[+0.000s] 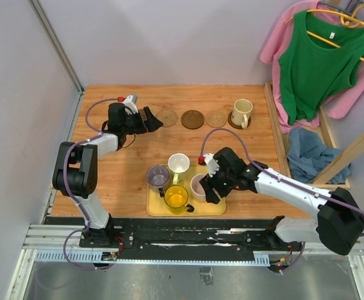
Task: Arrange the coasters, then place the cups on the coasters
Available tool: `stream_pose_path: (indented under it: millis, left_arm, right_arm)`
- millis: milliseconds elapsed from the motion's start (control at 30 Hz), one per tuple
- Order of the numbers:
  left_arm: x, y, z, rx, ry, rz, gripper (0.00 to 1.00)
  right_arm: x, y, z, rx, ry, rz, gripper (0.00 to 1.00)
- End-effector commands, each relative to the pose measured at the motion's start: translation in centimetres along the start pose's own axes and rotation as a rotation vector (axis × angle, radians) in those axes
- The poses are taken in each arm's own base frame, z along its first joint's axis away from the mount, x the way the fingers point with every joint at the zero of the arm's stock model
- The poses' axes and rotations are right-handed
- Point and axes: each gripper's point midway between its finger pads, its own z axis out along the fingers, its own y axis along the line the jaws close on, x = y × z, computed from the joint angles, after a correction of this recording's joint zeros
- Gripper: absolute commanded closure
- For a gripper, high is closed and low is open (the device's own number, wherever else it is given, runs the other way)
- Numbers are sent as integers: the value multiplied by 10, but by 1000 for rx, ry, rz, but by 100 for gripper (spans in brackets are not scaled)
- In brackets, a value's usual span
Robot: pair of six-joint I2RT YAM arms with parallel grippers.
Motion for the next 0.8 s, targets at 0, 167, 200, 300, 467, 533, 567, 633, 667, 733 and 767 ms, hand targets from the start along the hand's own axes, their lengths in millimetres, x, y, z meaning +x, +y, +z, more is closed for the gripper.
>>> stream_pose_path:
  millis: [0, 167, 200, 300, 467, 533, 567, 633, 667, 733, 767]
  left_arm:
    - [-3, -7, 0, 29, -16, 12, 0]
    - [-2, -6, 1, 30, -13, 11, 0]
    - [-2, -6, 1, 30, -13, 11, 0]
    - [0, -5, 2, 30, -9, 7, 0]
    - [1, -5, 3, 32, -6, 5, 0]
    - [2, -5, 3, 33, -4, 2, 0]
    - [2, -5, 3, 34, -4, 1, 0]
    - [3, -5, 4, 37, -2, -1, 0]
    - [2, -5, 4, 37, -2, -1, 0]
    - [2, -5, 4, 37, -3, -1, 0]
    - [2, -5, 4, 37, -2, -1, 0]
  right_arm:
    - [3, -5, 11, 40, 21, -20, 38]
    - [3, -9, 19, 81, 27, -23, 54]
    - [2, -11, 19, 92, 27, -24, 56]
    - [3, -15, 21, 124, 31, -24, 60]
    - [5, -24, 23, 181, 41, -15, 68]
    - [7, -27, 24, 204, 48, -15, 71]
    - [8, -29, 25, 216, 51, -14, 72]
    - [9, -31, 27, 229, 55, -13, 74]
    - [10, -31, 28, 229, 59, -13, 74]
    - [9, -29, 30, 226, 59, -16, 72]
    - [9, -29, 31, 225, 59, -19, 70]
